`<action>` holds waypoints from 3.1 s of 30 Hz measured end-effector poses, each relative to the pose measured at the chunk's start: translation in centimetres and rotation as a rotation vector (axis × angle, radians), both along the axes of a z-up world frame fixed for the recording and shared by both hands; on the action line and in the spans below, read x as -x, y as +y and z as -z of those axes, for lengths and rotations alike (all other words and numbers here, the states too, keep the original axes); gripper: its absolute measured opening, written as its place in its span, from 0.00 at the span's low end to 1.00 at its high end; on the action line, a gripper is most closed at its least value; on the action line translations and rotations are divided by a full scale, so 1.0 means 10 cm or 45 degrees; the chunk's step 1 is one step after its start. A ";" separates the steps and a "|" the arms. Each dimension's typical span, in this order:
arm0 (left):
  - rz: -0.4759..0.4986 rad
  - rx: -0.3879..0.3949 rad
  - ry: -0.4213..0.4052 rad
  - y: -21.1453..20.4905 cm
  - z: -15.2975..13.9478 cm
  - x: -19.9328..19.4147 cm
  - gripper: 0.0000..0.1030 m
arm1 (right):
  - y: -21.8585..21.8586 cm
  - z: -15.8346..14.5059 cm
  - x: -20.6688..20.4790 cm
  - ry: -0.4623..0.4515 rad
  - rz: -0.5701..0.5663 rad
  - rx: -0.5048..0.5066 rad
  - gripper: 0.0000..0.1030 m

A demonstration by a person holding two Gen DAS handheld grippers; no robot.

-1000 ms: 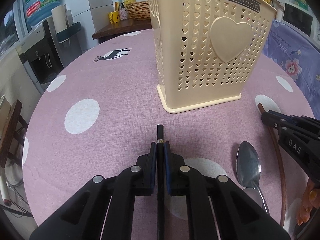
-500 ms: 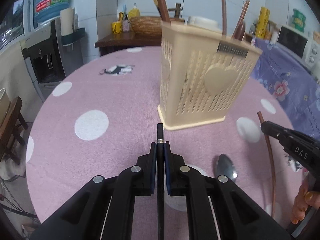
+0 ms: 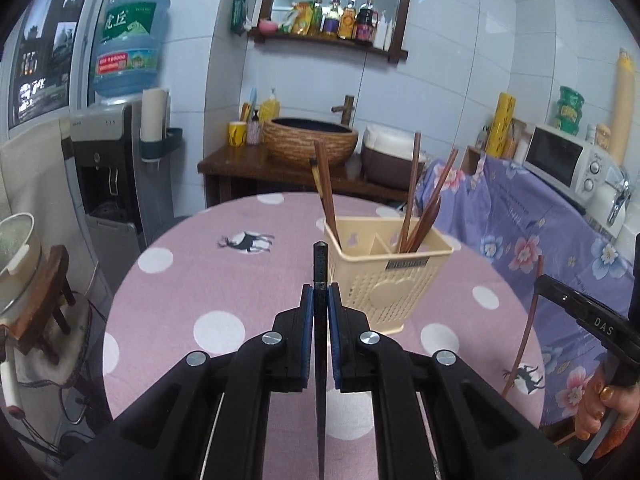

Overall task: Organize utensils
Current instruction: 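Lift the black chopstick with the left gripper while the right gripper lifts its wooden chopstick toward the holder, then insert both chopsticks into the cream holder and open both grippers, then move both open grippers back down over the two spoons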

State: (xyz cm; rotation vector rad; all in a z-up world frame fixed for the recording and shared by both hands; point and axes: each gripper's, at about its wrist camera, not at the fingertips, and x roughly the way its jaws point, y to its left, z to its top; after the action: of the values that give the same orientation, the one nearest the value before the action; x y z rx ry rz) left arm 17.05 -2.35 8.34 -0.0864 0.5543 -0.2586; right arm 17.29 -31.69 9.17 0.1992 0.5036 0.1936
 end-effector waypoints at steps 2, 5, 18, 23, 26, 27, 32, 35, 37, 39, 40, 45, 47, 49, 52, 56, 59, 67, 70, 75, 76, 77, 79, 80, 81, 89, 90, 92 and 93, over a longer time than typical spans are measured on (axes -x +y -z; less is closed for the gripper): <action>0.000 0.021 -0.013 0.04 -0.07 0.00 0.08 | 0.01 -0.07 0.03 -0.021 -0.003 0.012 0.08; -0.008 0.019 -0.045 0.04 -0.14 0.03 0.08 | 0.06 -0.14 0.07 -0.043 -0.015 0.038 0.08; -0.006 0.024 -0.057 0.05 -0.19 0.05 0.08 | 0.07 -0.25 0.09 -0.058 -0.042 0.037 0.08; 0.018 0.029 -0.079 0.02 -0.30 0.04 0.08 | 0.08 -0.36 0.06 -0.072 -0.057 0.031 0.08; 0.036 0.039 -0.089 0.00 -0.41 0.01 0.08 | 0.11 -0.50 0.01 -0.083 -0.079 0.036 0.08; 0.045 0.051 -0.090 -0.01 -0.47 -0.01 0.08 | 0.12 -0.56 -0.01 -0.087 -0.088 0.040 0.08; 0.072 0.071 -0.148 -0.06 -0.90 -0.12 0.08 | 0.19 -1.03 -0.15 -0.148 -0.111 0.059 0.08; 0.084 0.085 -0.194 -0.12 -1.23 -0.20 0.08 | 0.22 -1.42 -0.25 -0.205 -0.106 0.060 0.08; 0.079 0.107 -0.214 -0.16 -1.42 -0.29 0.08 | 0.26 -1.68 -0.34 -0.251 -0.087 0.069 0.08; 0.065 0.116 -0.236 -0.20 -1.58 -0.38 0.08 | 0.29 -1.85 -0.43 -0.289 -0.058 0.079 0.08; 0.051 0.113 -0.252 -0.23 -1.63 -0.43 0.08 | 0.31 -1.90 -0.48 -0.298 -0.045 0.080 0.08; 0.028 0.101 -0.222 -0.36 -1.47 -0.61 0.08 | 0.42 -1.73 -0.74 -0.289 0.006 0.125 0.08; 0.009 0.073 -0.199 -0.39 -1.28 -0.67 0.08 | 0.45 -1.50 -0.84 -0.251 0.016 0.130 0.08; 0.000 0.056 -0.159 -0.41 -1.06 -0.73 0.08 | 0.47 -1.26 -0.93 -0.208 0.014 0.126 0.08; 0.003 0.048 -0.092 -0.42 -0.76 -0.82 0.08 | 0.50 -0.97 -1.02 -0.164 0.020 0.133 0.08; 0.007 0.038 -0.019 -0.45 -0.44 -0.90 0.08 | 0.55 -0.68 -1.10 -0.109 0.018 0.145 0.08; 0.008 0.025 0.010 -0.46 -0.29 -0.94 0.08 | 0.59 -0.54 -1.13 -0.094 0.021 0.163 0.08; 0.064 -0.019 0.013 -0.53 -0.14 -0.84 0.38 | 0.57 -0.42 -1.02 -0.141 -0.003 0.185 0.14; 0.032 -0.031 -0.054 -0.49 -0.13 -0.66 0.59 | 0.53 -0.40 -0.84 -0.192 0.030 0.191 0.51; 0.016 -0.039 -0.063 -0.36 0.00 -0.33 0.69 | 0.53 -0.15 -0.58 -0.111 0.041 0.259 0.55; 0.015 -0.048 -0.053 -0.33 0.08 -0.26 0.69 | 0.54 -0.03 -0.53 -0.054 0.020 0.269 0.55; 0.011 -0.060 -0.039 -0.31 0.15 -0.20 0.69 | 0.55 0.09 -0.50 -0.001 0.003 0.274 0.55; 0.001 -0.086 0.006 -0.26 0.33 -0.09 0.69 | 0.58 0.39 -0.39 0.113 -0.029 0.290 0.55; -0.013 -0.089 0.028 -0.22 0.42 -0.05 0.69 | 0.60 0.52 -0.33 0.156 -0.043 0.295 0.55; -0.029 -0.088 0.050 -0.18 0.51 0.00 0.69 | 0.63 0.66 -0.25 0.194 -0.057 0.300 0.55; -0.132 -0.042 0.215 0.07 1.07 0.23 0.69 | 0.88 1.47 0.27 0.402 -0.092 0.332 0.54; -0.132 -0.037 0.228 0.07 1.10 0.24 0.69 | 0.90 1.52 0.30 0.416 -0.085 0.336 0.53; -0.134 -0.038 0.240 0.09 1.14 0.28 0.69 | 0.93 1.60 0.32 0.441 -0.082 0.350 0.46; -0.133 -0.040 0.243 0.08 1.15 0.30 0.69 | 0.95 1.64 0.33 0.449 -0.080 0.352 0.44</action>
State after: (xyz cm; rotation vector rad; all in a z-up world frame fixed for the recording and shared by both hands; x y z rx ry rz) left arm 14.10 -1.52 -3.20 -0.1100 0.7407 -0.1406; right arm 14.04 -22.21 -7.21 -0.0553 0.8807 0.1486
